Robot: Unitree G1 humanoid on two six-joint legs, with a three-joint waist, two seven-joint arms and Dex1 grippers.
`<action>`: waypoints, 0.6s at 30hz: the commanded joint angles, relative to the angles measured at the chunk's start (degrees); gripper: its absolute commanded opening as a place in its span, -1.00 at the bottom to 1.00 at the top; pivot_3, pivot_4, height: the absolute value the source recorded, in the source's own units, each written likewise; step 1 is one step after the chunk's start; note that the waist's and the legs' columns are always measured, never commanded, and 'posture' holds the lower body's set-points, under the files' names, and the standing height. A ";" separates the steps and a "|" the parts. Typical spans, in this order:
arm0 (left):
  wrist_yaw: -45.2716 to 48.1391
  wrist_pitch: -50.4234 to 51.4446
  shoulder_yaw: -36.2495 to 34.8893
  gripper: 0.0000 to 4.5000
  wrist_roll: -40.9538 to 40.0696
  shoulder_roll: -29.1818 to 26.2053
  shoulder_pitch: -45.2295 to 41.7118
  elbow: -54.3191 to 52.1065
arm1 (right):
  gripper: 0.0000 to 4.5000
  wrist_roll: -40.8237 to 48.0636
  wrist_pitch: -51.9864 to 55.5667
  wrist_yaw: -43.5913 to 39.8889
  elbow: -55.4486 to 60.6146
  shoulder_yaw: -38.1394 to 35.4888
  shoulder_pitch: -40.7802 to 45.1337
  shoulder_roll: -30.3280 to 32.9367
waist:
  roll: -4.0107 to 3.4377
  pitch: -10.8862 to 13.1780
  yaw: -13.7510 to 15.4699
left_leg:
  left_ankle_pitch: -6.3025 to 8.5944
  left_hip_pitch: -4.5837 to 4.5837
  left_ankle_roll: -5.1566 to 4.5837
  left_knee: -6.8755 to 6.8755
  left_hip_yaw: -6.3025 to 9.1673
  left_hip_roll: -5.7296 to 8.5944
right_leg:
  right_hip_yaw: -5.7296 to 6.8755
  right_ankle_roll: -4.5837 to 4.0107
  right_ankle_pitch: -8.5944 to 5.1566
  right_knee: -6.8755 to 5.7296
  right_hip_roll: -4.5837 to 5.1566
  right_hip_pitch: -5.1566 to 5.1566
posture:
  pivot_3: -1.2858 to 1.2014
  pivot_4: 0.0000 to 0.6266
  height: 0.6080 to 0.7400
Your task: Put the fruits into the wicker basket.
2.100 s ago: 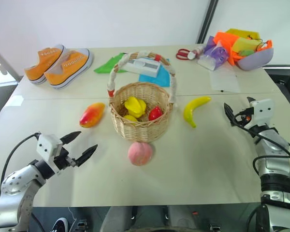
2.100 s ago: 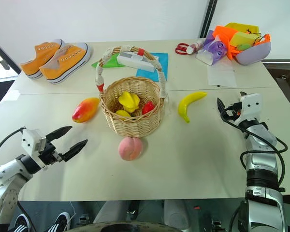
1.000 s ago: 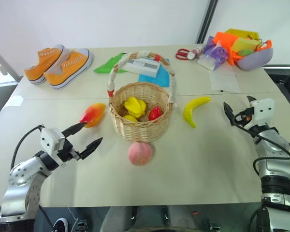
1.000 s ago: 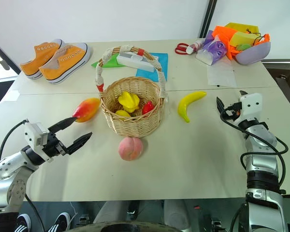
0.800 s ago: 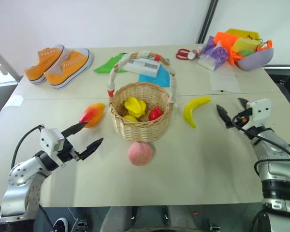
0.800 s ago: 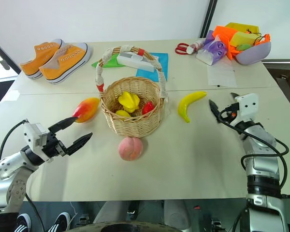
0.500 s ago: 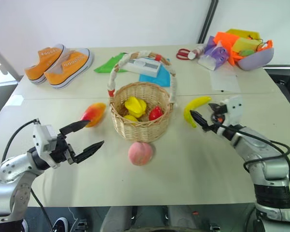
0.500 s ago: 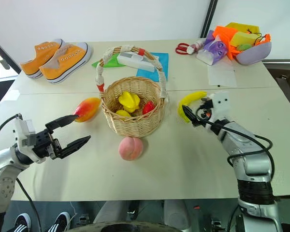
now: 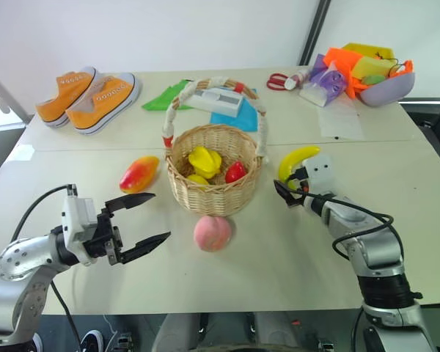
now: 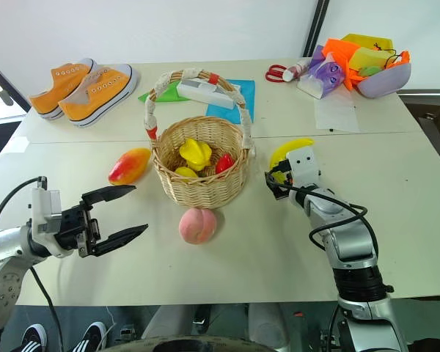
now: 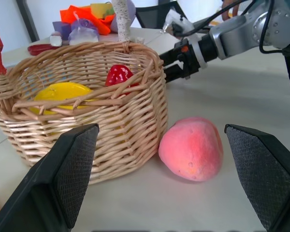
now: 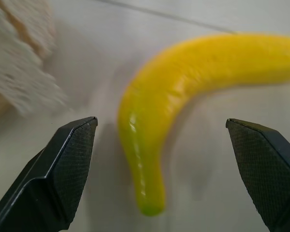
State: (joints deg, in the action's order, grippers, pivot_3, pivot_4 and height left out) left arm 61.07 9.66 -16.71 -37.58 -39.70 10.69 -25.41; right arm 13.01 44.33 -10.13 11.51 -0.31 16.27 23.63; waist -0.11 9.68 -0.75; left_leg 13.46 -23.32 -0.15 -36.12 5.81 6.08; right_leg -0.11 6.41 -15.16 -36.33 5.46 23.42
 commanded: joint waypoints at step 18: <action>-1.76 0.27 -1.62 1.00 -2.65 2.83 -1.13 2.30 | -0.76 4.72 -18.61 -8.82 5.30 -15.77 -4.74 1.65 | 0.00 0.00 0.25 | 0.01 -0.01 -0.01 0.00 0.00 0.04 | 0.01 0.03 0.02 0.02 0.01 -0.03 | 0.03 -0.52 1.00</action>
State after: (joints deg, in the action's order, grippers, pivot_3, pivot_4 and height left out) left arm 59.73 10.21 -16.72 -39.28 -37.07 10.08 -23.46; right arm 13.85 30.95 -15.13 11.94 -13.01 12.03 25.02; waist -0.11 9.68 -0.50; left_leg 13.46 -23.32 -0.16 -36.11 5.81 6.11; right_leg -0.10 6.44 -15.15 -36.30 5.46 23.39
